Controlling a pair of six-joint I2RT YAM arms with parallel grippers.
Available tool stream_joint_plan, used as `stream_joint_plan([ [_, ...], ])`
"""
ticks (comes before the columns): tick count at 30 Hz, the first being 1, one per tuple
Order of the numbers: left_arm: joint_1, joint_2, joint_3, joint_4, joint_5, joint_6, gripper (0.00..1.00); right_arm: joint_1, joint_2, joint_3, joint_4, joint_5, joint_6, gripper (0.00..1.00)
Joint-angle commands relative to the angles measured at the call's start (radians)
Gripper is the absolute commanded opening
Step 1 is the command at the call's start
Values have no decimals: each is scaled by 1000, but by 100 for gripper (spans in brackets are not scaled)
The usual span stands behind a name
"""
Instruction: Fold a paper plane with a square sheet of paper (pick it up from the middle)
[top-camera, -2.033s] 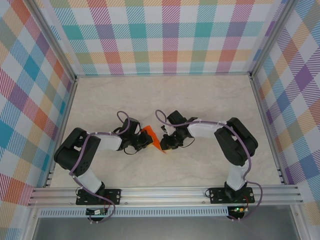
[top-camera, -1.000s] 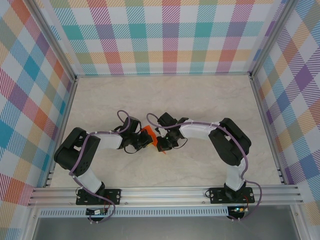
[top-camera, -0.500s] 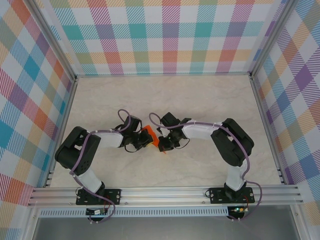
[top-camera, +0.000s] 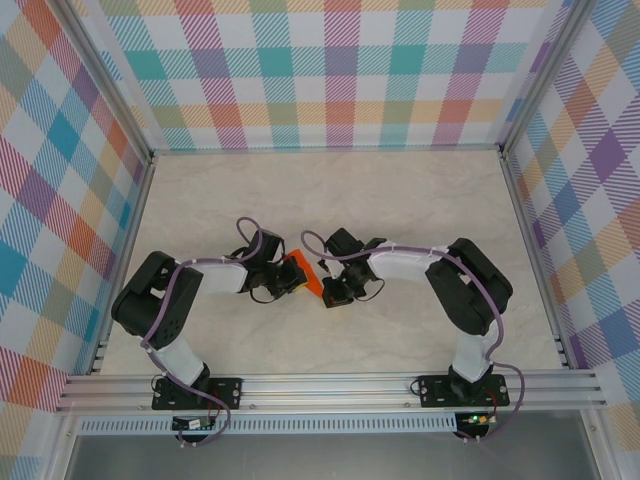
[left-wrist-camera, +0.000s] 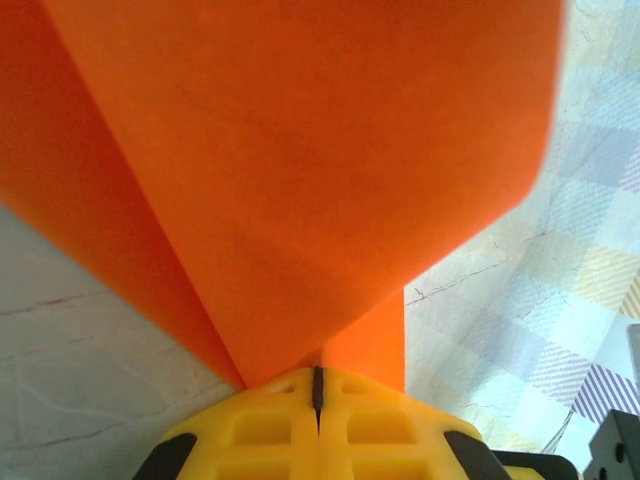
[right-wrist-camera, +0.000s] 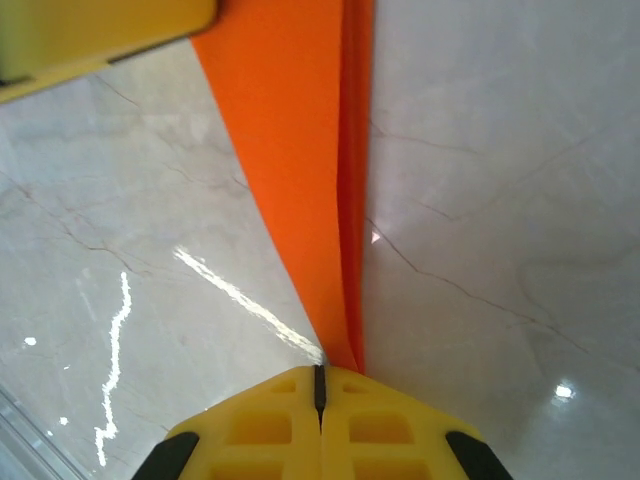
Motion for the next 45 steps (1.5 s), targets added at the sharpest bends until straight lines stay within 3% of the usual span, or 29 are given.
stream_joint_plan([
  [1,7,60,-23,-138,-112,11,0,-10,26,-38,-33,13,-18,0],
  [7,6,58,-26,-135,-108,14,0,-16,-27,-60,-39,-2,-12,0],
  [12,6,57,-24,-125,-96,16,0,-16,-103,26,-4,-53,62,0],
  [24,7,32,-27,-93,-59,25,0,-17,119,145,41,-6,114,0],
  [34,6,-20,31,-77,5,164,4,-22,113,33,20,32,84,0],
  [45,4,-53,30,-14,65,235,6,-30,25,-100,55,-34,60,0],
])
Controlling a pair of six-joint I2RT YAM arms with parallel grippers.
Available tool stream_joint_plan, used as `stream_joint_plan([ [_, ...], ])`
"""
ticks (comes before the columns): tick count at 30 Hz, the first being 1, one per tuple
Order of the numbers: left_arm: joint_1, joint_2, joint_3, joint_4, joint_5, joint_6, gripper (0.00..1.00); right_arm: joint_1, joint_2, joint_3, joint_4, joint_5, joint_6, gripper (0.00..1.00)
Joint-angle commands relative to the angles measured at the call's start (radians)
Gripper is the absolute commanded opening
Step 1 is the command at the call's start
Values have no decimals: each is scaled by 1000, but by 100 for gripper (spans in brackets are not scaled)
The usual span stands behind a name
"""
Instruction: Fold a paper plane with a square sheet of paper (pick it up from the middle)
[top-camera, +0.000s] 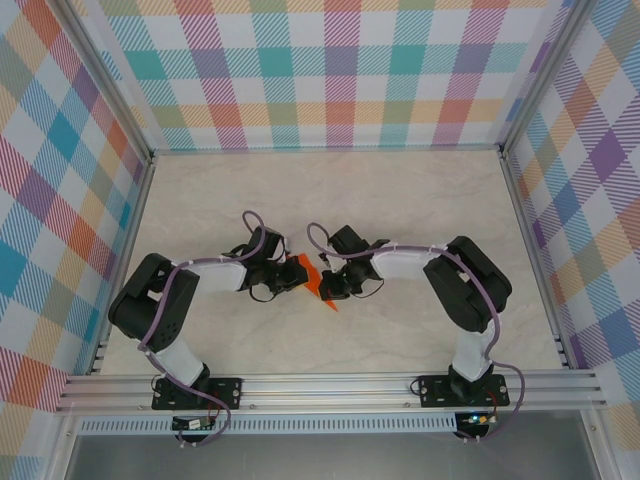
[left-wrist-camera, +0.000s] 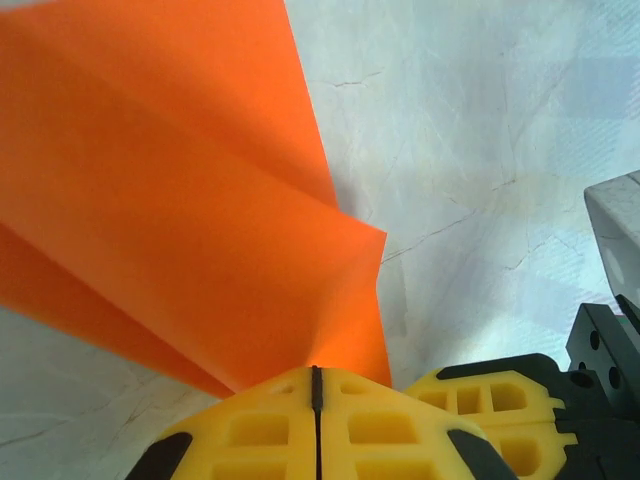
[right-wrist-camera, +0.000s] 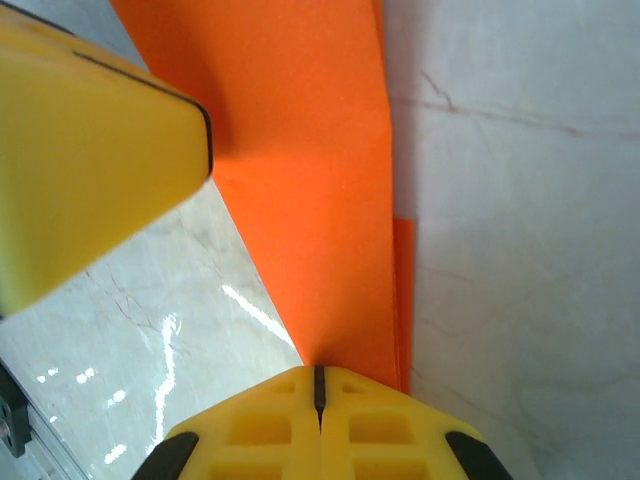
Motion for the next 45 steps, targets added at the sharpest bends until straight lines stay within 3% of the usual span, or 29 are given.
stream_joint_plan([
  [1,4,-26,3,23,18,55,6,0,13,-55,-112,22,-21,0],
  [15,3,-18,16,-47,-83,103,6,-2,11,-57,-124,25,-24,0],
  [30,7,44,100,-172,-144,255,5,-5,15,-73,-181,28,-86,0],
  [45,55,106,121,-181,-141,321,5,-17,-7,-129,-193,25,-92,0],
])
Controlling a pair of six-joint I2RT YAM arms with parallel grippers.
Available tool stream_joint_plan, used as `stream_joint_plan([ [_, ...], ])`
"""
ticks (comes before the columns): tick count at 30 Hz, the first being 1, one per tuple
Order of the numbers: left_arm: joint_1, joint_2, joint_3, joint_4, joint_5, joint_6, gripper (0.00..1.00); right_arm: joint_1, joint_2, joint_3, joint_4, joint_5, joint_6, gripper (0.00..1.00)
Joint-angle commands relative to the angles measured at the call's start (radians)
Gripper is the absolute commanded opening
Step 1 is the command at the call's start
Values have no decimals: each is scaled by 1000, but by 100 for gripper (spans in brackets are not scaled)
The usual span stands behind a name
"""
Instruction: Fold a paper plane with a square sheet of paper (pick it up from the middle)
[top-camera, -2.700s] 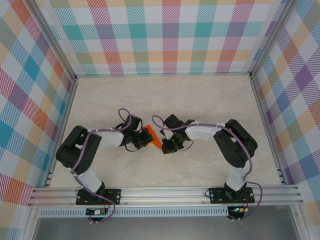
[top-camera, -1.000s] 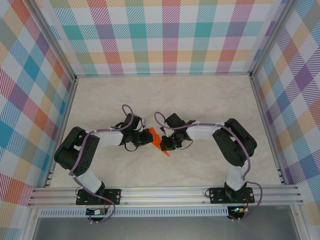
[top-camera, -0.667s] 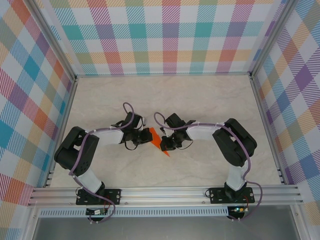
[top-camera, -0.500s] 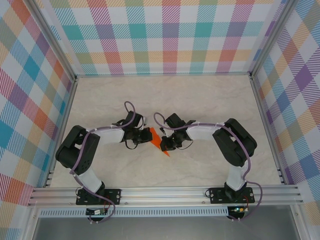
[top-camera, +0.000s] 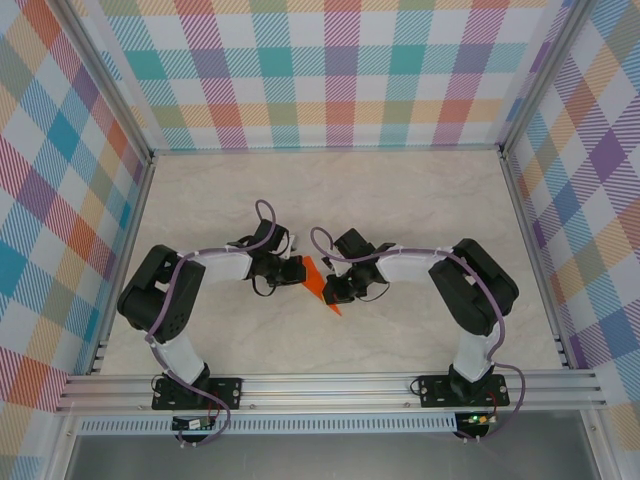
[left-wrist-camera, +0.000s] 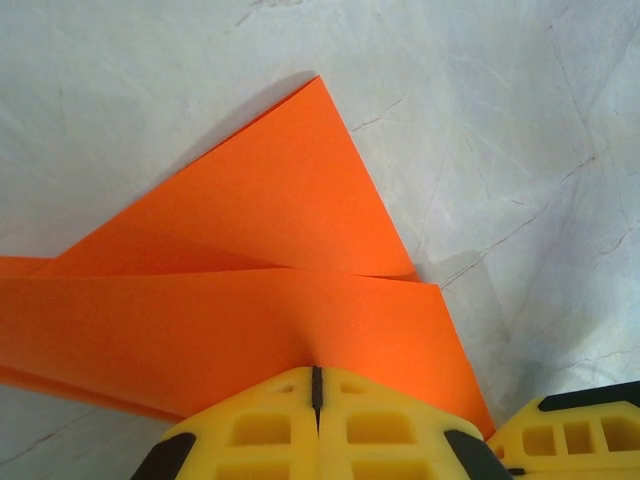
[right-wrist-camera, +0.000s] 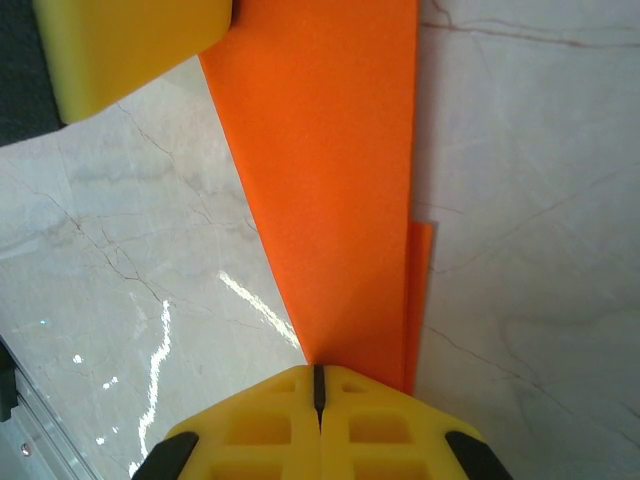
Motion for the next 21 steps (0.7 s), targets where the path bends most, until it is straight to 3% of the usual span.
stream_joint_plan([
  [1,47,35,2,-17,-57,34,5,-5,28,-74,-208,49,-30,0],
  [8,120,39,-16,18,-28,15,7,-6,47,-65,-252,96,-23,0],
  [21,235,37,57,-47,-112,-47,10,-7,44,-49,-270,103,-18,0],
])
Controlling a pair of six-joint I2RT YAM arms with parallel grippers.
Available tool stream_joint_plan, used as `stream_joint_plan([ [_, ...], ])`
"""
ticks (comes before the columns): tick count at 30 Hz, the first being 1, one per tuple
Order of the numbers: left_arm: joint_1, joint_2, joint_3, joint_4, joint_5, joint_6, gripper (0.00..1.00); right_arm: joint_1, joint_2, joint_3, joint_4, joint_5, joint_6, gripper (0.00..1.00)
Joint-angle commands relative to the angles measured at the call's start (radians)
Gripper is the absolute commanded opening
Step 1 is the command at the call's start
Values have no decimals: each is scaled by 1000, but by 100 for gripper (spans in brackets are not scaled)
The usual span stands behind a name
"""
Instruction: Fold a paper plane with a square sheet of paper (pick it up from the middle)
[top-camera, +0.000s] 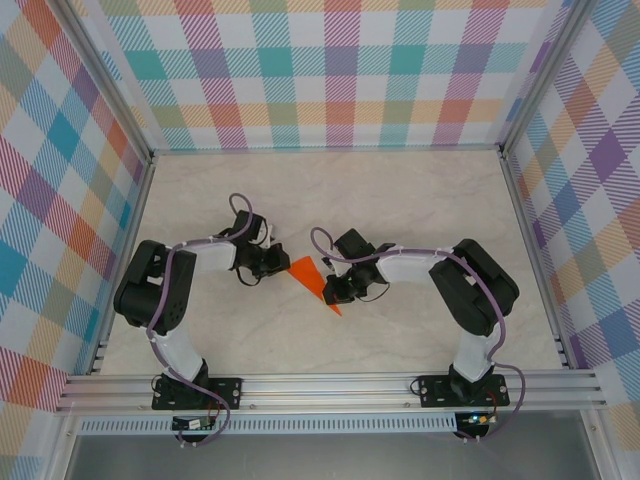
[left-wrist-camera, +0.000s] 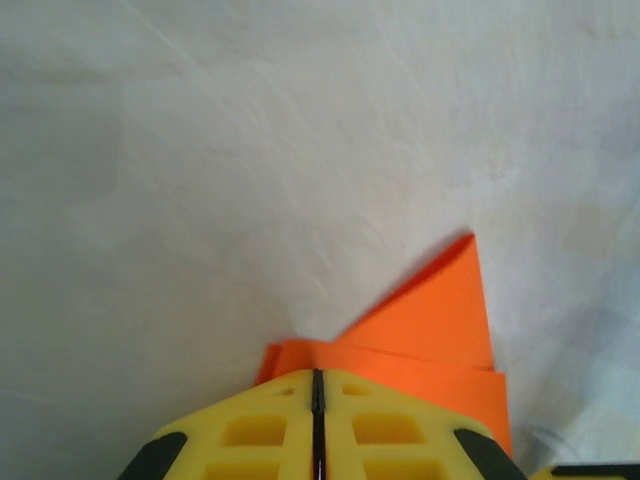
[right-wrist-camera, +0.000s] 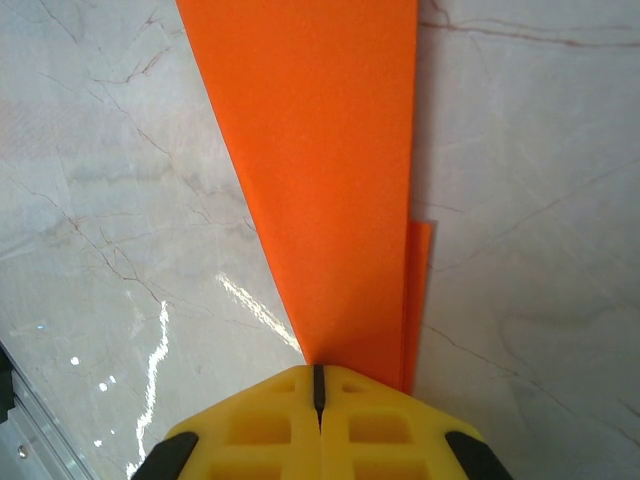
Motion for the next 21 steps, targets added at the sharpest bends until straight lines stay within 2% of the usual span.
stream_joint_plan([
  [1,60,-1,37,-46,-148,-10,10,-3,44,-48,-262,88,-18,0],
  [6,77,-120,85,-137,-147,0,12,-4,39,-40,-263,79,-13,0],
  [10,65,-207,47,-93,-14,-55,12,-3,32,-37,-256,68,-4,0],
  [16,-64,-287,-88,82,57,-211,9,-4,31,-27,-253,62,18,0],
  [21,-188,-245,-151,202,33,-309,5,-3,36,-17,-260,65,21,0],
])
